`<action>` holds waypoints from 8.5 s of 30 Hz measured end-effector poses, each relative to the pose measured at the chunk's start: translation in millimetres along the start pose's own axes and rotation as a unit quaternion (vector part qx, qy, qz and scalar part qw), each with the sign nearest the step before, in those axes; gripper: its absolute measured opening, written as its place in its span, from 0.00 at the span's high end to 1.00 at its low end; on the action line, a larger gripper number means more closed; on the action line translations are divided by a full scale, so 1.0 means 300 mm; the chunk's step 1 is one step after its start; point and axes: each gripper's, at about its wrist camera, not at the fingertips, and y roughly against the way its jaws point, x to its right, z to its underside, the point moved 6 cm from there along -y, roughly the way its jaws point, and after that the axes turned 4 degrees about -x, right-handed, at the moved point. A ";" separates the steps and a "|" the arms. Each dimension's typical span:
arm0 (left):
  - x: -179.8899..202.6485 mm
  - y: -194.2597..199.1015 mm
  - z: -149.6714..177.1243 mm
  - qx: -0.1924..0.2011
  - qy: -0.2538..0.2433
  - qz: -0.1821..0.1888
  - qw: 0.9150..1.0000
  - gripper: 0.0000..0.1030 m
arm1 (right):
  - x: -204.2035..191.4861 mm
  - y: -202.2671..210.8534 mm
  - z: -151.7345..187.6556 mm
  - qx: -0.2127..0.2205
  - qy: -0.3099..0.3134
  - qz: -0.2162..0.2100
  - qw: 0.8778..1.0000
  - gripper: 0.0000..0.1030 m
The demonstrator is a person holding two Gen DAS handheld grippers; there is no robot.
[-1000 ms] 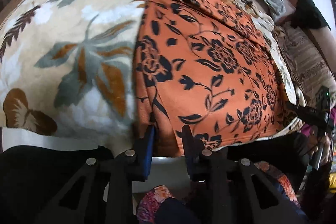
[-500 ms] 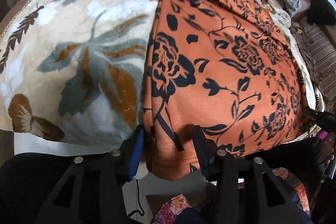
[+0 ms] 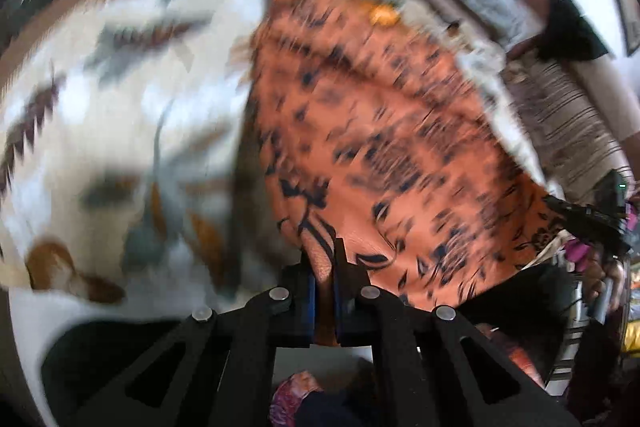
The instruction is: Fold small clothes
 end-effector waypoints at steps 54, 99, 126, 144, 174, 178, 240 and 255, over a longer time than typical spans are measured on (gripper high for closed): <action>0.009 0.106 -0.709 0.094 -0.029 -0.012 0.995 0.94 | -0.031 -0.152 -0.241 0.013 -0.074 -0.008 0.997 0.91; -0.106 -0.341 -0.872 0.159 0.061 -0.142 0.975 0.12 | -0.258 -0.828 -1.077 0.110 0.094 0.185 0.972 0.55; -0.206 -0.339 -0.884 0.133 0.075 -0.234 0.960 0.12 | -0.580 -1.149 -1.016 0.053 0.112 0.109 0.986 0.57; 0.209 -0.207 -0.808 0.226 -0.070 -0.252 0.938 0.12 | -0.078 -0.488 -0.647 0.093 0.033 0.164 0.982 0.55; 0.501 0.073 -0.537 0.276 -0.059 -0.246 0.928 0.12 | -0.047 -0.424 -0.549 0.101 0.002 0.107 0.989 0.47; 0.515 0.111 -0.522 0.285 -0.057 -0.246 0.925 0.12 | -0.079 -0.340 -0.505 0.134 0.002 0.078 0.988 0.47; 0.105 -0.451 -0.697 0.121 -0.040 -0.280 0.952 0.12 | -0.056 -0.563 -0.591 0.066 -0.012 0.122 0.990 0.47; 0.078 -0.474 -0.691 0.116 -0.039 -0.296 0.947 0.12 | 0.033 -0.500 -0.613 0.081 -0.055 0.130 0.987 0.47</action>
